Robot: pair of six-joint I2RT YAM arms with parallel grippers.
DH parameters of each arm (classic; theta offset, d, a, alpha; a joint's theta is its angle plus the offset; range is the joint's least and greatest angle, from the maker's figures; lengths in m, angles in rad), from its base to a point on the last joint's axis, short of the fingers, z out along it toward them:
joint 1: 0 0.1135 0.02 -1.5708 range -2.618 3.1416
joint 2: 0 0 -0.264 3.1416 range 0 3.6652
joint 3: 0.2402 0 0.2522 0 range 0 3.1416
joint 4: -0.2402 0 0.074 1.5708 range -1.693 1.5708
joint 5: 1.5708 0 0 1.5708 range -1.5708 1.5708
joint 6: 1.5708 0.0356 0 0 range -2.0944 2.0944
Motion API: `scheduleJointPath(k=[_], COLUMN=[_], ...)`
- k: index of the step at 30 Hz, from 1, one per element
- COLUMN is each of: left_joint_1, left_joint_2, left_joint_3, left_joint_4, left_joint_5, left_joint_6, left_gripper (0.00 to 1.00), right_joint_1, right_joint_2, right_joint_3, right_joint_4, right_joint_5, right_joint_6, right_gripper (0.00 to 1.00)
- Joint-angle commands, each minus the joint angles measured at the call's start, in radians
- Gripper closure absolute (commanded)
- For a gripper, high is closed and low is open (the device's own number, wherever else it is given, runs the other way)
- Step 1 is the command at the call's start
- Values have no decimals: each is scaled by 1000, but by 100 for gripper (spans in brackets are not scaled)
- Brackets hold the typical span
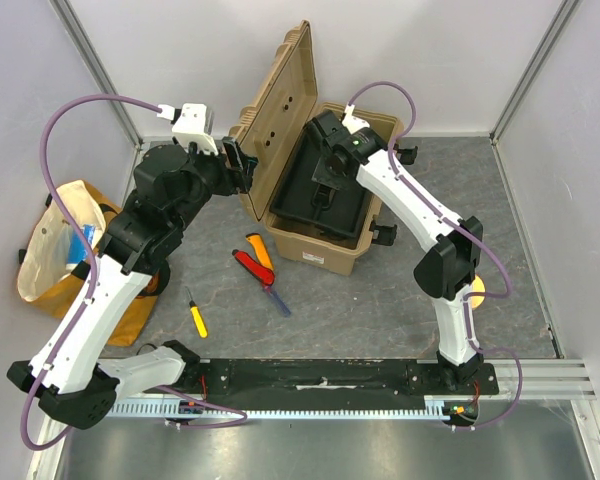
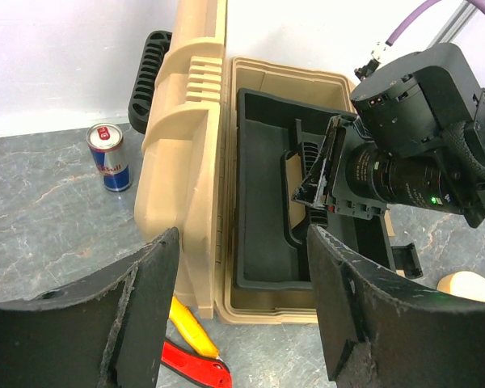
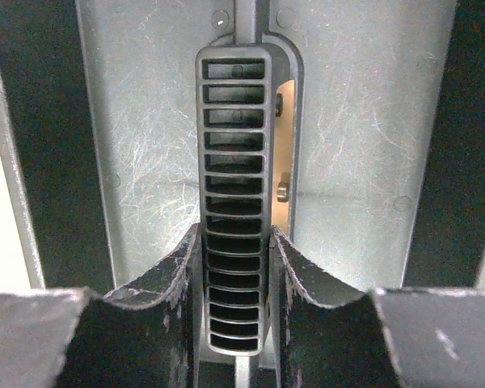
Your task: Pack the tool kit
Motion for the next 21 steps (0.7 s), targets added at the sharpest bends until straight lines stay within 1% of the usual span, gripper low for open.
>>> scheduleJointPath(k=[1,9,13,21], left_joint_1=[3,1,3,1], left_joint_2=[-11,-11,-11,-17], left_joint_3=[-2,-4,-4,-5], left_joint_4=[48,49,51,49], left_joint_5=[-12,-11,-12,-20], left_joint_6=[11,11,13,19], left_gripper=[29,29,29,29], right_joint_1=[7,10,12,22], right_joint_2=[-51,-65,-65,-40], right_joint_3=[28,-63,-109,-109], right_joint_4=[-23,-21,17,46], right_joint_5=[23,32,15,8], right_joint_6=[8,46,56,71], right_gripper=[100,100,100,100])
